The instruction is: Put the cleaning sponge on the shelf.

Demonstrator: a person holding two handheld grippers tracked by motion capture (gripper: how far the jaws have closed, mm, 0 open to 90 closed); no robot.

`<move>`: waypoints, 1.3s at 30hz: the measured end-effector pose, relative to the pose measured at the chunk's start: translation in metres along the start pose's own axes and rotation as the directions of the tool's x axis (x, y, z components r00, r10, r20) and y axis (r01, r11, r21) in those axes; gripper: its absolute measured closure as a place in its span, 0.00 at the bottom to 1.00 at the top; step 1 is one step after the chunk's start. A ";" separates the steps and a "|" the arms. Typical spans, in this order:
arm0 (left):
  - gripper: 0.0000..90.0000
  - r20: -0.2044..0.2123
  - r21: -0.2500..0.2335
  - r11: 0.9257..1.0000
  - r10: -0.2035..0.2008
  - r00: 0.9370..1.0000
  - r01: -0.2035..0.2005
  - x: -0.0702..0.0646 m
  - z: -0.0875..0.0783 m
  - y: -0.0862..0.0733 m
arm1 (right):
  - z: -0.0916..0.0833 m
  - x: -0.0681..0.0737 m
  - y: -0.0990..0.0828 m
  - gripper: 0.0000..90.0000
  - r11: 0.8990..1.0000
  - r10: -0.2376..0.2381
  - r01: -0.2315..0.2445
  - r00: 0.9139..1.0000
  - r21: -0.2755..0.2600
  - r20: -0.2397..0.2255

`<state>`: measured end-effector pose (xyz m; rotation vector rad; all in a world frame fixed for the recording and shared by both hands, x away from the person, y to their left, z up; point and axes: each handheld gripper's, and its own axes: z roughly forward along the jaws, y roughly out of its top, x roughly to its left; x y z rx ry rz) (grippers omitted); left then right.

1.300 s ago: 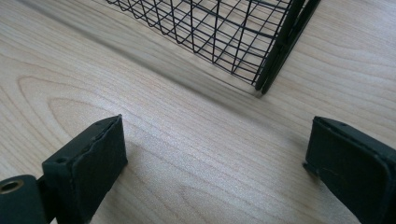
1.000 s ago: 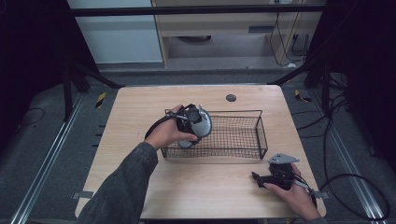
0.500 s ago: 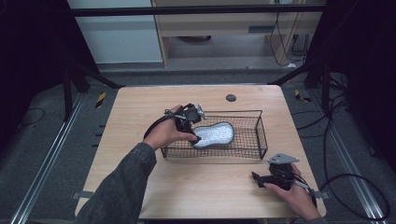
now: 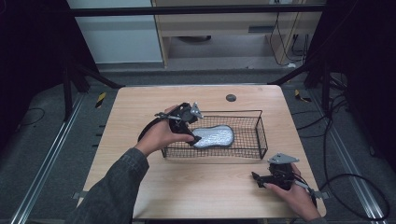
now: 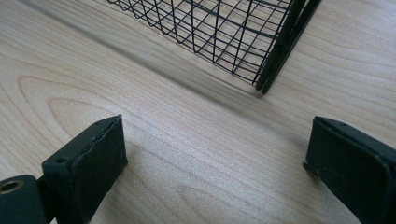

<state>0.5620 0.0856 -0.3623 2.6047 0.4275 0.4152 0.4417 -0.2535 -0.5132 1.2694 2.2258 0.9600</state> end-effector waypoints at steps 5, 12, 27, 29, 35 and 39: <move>0.10 0.003 -0.035 0.999 -0.035 0.999 0.035 -0.003 -0.011 -0.008 | 0.000 0.000 0.000 0.06 1.000 0.000 0.000 1.000 0.000 0.000; 0.07 -0.012 -0.073 0.995 -0.074 0.997 0.072 -0.007 -0.024 -0.021 | 0.000 0.000 0.000 0.06 1.000 0.004 -0.004 1.000 -0.002 -0.001; 0.04 -0.057 -0.127 0.981 -0.154 0.986 0.146 -0.023 -0.046 -0.064 | 0.000 0.000 0.000 0.06 1.000 0.002 -0.002 1.000 -0.005 0.002; 0.04 -0.059 -0.142 0.977 -0.171 0.983 0.162 -0.025 -0.050 -0.071 | 0.000 0.000 0.000 0.06 1.000 0.002 -0.002 1.000 -0.005 0.003; 0.04 -0.078 -0.160 0.967 -0.213 0.974 0.199 -0.032 -0.061 -0.098 | 0.000 0.001 0.000 0.06 1.000 0.012 -0.012 1.000 -0.003 -0.001; 0.04 -0.083 -0.158 0.962 -0.240 0.967 0.225 -0.036 -0.065 -0.117 | 0.000 0.001 0.000 0.06 1.000 0.011 -0.011 1.000 -0.003 -0.001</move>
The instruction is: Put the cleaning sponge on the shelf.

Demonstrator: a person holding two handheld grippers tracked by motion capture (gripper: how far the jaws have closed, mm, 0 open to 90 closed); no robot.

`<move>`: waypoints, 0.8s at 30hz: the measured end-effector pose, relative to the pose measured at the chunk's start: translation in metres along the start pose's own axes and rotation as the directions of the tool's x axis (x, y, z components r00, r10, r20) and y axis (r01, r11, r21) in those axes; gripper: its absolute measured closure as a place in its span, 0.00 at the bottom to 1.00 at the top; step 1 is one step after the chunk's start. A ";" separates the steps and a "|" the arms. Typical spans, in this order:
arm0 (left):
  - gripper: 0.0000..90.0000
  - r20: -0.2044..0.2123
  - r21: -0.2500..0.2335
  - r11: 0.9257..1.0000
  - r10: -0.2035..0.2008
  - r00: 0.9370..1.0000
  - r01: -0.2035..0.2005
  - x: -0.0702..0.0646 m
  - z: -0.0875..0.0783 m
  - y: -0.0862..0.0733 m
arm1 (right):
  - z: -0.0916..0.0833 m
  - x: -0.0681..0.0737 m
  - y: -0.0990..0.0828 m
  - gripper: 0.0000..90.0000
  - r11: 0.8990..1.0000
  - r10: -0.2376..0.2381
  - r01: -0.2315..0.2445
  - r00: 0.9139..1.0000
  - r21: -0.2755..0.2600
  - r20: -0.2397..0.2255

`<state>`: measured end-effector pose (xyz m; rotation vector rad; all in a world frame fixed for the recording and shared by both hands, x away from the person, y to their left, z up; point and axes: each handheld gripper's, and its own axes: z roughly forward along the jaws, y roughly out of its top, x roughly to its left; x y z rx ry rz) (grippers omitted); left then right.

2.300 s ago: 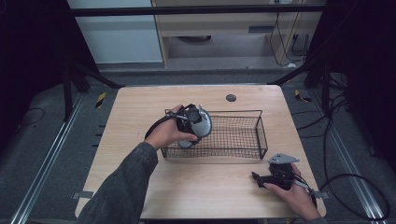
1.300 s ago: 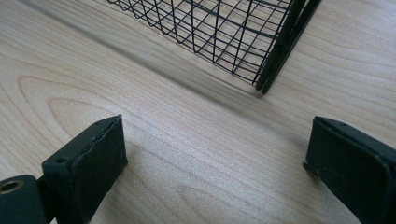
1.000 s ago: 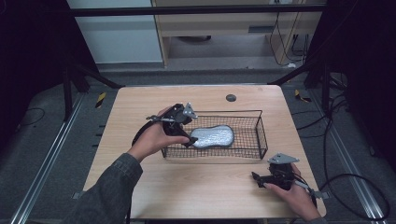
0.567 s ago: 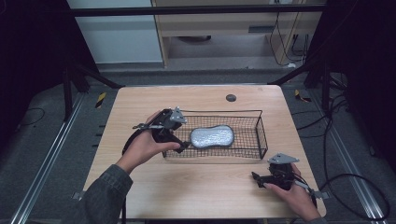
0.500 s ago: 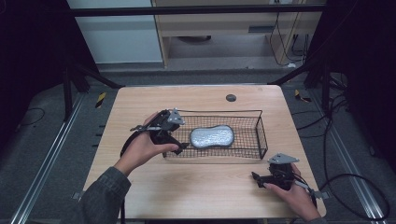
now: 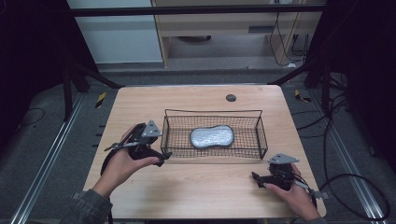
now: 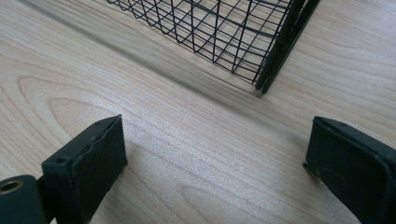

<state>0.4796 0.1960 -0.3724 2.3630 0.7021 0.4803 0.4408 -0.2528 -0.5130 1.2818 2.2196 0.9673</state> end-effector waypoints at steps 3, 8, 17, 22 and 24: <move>0.05 0.012 0.014 1.000 -0.010 1.000 0.010 0.001 -0.003 -0.015 | 0.000 0.000 0.000 0.06 1.000 0.000 0.000 1.000 0.000 0.000; 0.05 0.000 0.061 0.998 -0.020 1.000 0.019 0.002 -0.002 -0.038 | 0.000 0.000 0.000 0.06 1.000 0.000 0.000 1.000 -0.001 0.000; 0.05 -0.025 0.124 0.989 -0.083 0.996 0.085 0.018 0.008 -0.073 | 0.000 0.000 0.000 0.06 1.000 0.000 0.000 1.000 0.000 0.001; 0.05 -0.052 0.157 0.979 -0.121 0.991 0.127 0.033 0.017 -0.089 | 0.000 0.000 0.000 0.06 1.000 0.000 0.000 1.000 0.000 0.001; 0.05 -0.057 0.159 0.978 -0.124 0.991 0.132 0.034 0.018 -0.091 | 0.000 0.000 0.000 0.06 1.000 0.000 0.000 1.000 0.000 0.001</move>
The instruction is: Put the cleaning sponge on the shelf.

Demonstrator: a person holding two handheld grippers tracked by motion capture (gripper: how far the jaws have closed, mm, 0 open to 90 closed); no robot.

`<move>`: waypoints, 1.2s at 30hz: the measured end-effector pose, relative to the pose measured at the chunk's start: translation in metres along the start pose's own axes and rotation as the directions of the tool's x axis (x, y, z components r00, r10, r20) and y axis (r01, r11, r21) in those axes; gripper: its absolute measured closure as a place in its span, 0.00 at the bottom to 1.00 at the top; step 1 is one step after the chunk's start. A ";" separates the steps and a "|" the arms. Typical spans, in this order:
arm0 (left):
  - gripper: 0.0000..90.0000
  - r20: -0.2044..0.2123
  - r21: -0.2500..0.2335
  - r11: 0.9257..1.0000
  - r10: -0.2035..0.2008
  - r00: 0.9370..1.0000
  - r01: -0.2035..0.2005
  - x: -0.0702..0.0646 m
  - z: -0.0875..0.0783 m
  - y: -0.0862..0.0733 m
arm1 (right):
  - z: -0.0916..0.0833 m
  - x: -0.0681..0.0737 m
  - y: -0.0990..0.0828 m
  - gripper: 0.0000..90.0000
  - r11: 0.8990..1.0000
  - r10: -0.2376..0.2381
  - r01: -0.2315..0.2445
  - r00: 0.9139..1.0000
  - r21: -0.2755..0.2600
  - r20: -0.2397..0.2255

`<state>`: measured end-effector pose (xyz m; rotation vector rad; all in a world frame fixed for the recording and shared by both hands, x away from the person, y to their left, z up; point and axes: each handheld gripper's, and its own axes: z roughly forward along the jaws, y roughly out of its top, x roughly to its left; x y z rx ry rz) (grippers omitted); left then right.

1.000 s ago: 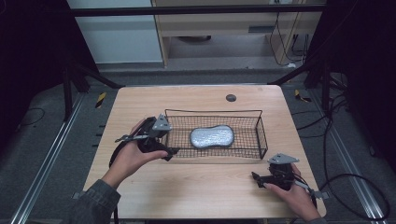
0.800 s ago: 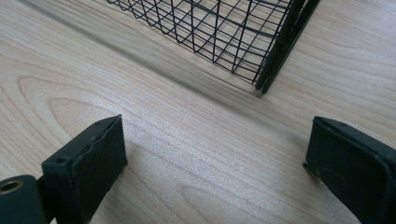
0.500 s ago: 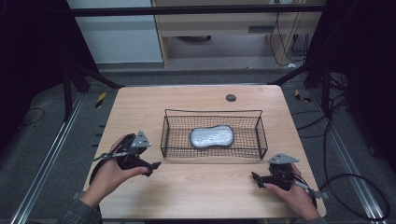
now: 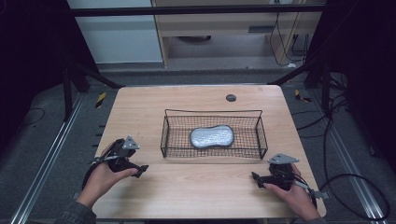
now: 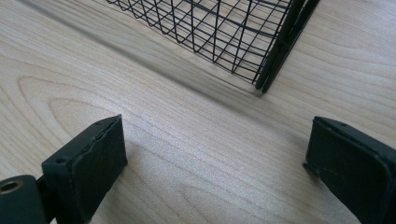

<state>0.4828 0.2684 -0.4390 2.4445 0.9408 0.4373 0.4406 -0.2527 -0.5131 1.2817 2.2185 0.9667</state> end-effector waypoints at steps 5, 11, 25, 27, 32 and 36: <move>0.05 -0.018 0.017 0.999 -0.030 0.999 0.030 0.012 0.008 -0.008 | 0.000 0.000 0.000 0.06 1.000 0.000 0.000 1.000 0.000 0.000; 0.05 -0.041 0.038 0.997 -0.066 0.997 0.068 0.026 0.020 -0.019 | 0.000 0.000 0.000 0.06 1.000 0.000 0.000 1.000 0.000 0.000; 0.05 -0.060 0.008 0.989 -0.145 0.988 0.146 0.044 0.034 -0.030 | 0.000 0.000 0.000 0.06 1.000 0.000 0.000 1.000 0.000 0.000; 0.05 -0.057 0.002 0.987 -0.159 0.986 0.159 0.046 0.037 -0.031 | 0.000 0.000 0.000 0.06 1.000 0.000 0.000 1.000 0.000 0.000; 0.04 -0.063 -0.012 0.982 -0.191 0.980 0.190 0.051 0.046 -0.032 | 0.000 0.000 0.000 0.06 1.000 0.000 0.000 1.000 0.000 0.000; 0.03 -0.059 -0.035 0.976 -0.218 0.974 0.217 0.053 0.051 -0.032 | 0.000 0.000 0.000 0.06 1.000 0.000 0.000 1.000 0.000 0.000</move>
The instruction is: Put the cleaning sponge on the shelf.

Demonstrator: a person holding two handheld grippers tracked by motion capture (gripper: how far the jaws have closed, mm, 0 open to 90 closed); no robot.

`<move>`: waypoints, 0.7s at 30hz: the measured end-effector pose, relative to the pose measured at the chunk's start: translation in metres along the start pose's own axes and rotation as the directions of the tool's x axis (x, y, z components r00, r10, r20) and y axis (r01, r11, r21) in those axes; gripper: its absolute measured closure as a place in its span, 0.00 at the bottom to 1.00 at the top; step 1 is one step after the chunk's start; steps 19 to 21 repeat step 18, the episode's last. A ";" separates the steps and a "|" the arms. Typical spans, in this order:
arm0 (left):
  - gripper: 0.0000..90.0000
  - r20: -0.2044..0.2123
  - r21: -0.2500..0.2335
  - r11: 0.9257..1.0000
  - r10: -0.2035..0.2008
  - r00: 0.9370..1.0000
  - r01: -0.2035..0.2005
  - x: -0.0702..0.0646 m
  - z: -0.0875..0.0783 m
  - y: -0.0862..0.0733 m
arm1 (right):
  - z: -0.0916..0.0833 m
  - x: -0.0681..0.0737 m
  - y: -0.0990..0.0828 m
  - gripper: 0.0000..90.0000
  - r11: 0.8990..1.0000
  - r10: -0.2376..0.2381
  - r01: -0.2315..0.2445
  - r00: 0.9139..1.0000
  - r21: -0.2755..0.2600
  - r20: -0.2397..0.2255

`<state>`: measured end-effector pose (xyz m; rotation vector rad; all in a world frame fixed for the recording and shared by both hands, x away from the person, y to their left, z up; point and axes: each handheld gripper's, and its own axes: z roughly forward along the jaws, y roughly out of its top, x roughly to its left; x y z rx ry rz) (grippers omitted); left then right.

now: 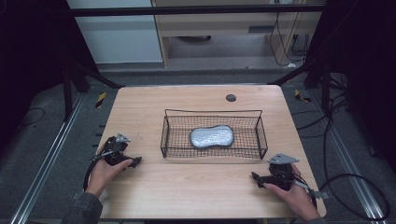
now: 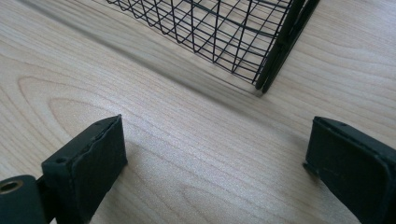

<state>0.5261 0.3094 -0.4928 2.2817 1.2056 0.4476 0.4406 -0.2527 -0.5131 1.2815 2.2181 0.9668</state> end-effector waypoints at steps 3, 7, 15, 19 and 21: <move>0.02 0.014 -0.027 0.999 -0.024 1.000 0.025 0.003 0.004 -0.001 | 0.000 0.000 0.000 0.06 1.000 0.000 0.000 1.000 0.000 0.000; 0.00 0.015 -0.062 0.998 -0.031 0.999 0.032 0.006 0.007 -0.002 | 0.000 0.000 0.000 0.06 1.000 0.000 0.000 1.000 0.000 0.000; 0.00 0.011 -0.167 0.985 -0.035 0.999 0.036 0.008 0.011 -0.011 | 0.000 0.000 0.000 0.05 1.000 -0.003 0.003 1.000 0.002 0.006; 0.00 0.011 -0.167 0.985 -0.035 0.999 0.036 0.008 0.011 -0.011 | 0.000 0.000 0.000 0.05 1.000 -0.004 0.004 1.000 0.001 0.007; 0.00 0.011 -0.167 0.985 -0.035 0.999 0.036 0.008 0.011 -0.011 | 0.000 0.000 0.000 0.05 1.000 -0.004 0.004 1.000 0.001 0.007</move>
